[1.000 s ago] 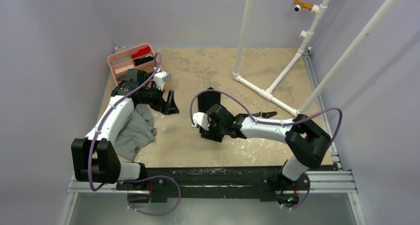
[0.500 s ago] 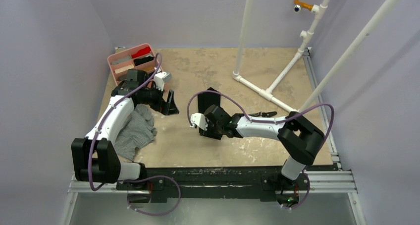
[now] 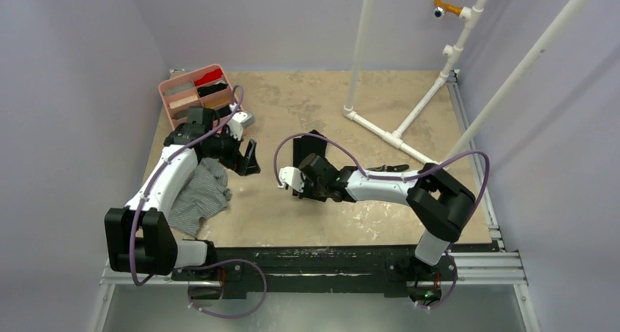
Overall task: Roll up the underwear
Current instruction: Roll the underwear to the center of the board.
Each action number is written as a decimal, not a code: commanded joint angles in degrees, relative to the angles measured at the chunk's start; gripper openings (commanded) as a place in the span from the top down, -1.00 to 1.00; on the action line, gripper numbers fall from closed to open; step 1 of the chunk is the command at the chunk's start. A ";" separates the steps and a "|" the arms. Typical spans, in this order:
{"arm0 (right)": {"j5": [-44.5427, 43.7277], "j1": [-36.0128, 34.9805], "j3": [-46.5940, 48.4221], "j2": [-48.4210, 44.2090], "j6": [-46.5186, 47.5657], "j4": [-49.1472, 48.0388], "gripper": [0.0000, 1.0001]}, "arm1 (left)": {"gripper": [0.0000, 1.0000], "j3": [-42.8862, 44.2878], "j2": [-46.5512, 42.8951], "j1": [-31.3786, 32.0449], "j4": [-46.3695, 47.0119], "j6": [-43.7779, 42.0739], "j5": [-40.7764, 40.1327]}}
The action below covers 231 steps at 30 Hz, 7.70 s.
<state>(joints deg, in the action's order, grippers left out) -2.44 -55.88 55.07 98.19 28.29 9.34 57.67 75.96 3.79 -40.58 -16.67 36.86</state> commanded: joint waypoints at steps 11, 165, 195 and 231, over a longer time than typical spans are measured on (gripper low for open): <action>23.14 5.67 10.07 2.65 0.58 17.42 1.00 | -0.73 -9.64 -10.70 0.08 0.81 -12.66 0.30; 0.82 0.59 0.24 2.83 15.04 0.53 0.35 | 1.00 29.74 56.30 20.73 -15.56 9.58 24.05; 40.58 13.08 21.24 12.82 9.33 36.19 1.00 | -0.15 19.33 29.14 8.11 -19.80 0.09 11.18; 56.29 19.05 50.43 40.15 19.08 69.04 0.99 | -0.36 -9.14 4.47 46.18 23.06 -11.32 -28.50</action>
<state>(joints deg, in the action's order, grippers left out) 52.49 -37.10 105.91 137.69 46.17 77.06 47.88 79.59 48.45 -21.76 -26.85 12.14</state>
